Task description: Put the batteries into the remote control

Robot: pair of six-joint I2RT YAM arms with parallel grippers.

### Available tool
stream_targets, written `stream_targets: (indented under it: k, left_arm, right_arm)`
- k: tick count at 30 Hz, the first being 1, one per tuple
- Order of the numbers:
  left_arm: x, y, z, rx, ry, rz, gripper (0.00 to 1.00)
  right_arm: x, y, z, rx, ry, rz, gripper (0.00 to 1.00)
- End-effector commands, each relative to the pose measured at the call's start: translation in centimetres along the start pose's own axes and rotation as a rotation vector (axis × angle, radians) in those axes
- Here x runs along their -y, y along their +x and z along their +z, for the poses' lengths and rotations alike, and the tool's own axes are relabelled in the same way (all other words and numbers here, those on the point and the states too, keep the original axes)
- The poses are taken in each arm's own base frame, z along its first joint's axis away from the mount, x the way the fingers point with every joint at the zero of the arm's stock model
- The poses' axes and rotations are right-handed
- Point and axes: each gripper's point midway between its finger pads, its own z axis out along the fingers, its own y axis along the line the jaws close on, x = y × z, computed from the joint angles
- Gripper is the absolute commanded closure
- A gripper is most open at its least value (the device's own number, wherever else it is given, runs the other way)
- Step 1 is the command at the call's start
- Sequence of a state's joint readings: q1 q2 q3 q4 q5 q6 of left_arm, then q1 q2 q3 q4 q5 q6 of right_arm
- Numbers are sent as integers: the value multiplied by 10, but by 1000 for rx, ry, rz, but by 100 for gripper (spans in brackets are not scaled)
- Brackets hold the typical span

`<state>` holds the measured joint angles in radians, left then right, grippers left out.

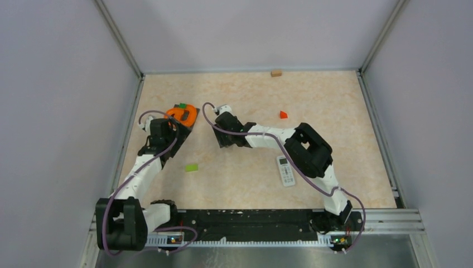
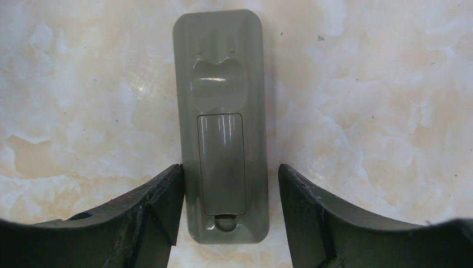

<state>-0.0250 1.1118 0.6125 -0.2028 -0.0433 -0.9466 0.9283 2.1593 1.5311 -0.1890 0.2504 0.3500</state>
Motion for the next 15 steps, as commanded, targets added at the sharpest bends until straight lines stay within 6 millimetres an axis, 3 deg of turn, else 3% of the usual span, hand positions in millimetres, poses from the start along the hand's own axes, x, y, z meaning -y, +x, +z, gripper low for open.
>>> stream_targets:
  k: [1, 6, 9, 15]
  left_arm:
    - [12, -4, -5, 11, 72, 31, 2]
    - [17, -8, -10, 39, 106, 42, 1]
    - [29, -3, -17, -1, 168, 79, 1]
    - [57, 32, -27, -218, 351, 162, 1]
  right_arm:
    - [3, 10, 6, -25, 38, -76, 40]
    - [2, 22, 7, -63, -3, -192, 57]
    - [5, 20, 2, -51, -21, -269, 73]
    - [-5, -3, -34, 48, -189, -262, 76]
